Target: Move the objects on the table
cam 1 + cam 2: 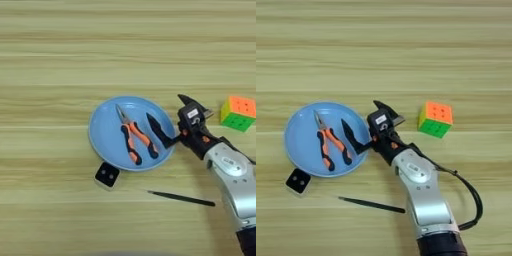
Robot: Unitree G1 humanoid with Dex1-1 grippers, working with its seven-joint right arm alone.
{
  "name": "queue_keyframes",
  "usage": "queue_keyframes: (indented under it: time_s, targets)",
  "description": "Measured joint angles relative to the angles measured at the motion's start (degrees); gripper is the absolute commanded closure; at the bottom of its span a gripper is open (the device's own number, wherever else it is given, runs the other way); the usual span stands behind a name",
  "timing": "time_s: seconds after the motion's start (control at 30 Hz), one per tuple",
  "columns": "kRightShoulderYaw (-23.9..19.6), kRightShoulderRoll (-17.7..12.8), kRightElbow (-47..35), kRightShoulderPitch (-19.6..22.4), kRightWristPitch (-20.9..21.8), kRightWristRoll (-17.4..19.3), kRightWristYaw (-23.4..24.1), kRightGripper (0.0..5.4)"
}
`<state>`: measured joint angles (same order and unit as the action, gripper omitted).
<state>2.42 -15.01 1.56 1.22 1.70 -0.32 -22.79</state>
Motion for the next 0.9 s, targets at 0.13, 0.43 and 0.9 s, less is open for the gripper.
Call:
queue_keyframes:
  time_s: [0.13,0.43,0.9]
  targets:
    - [-0.02,-0.18,0.57,0.03,-0.06,-1.88,1.29,0.04]
    - [-1.51,0.48,0.10,0.68,-1.67,-0.81,2.48,0.04]
    - [-0.59,-0.59,-4.16,1.45,-11.40,-5.57,4.79,0.04]
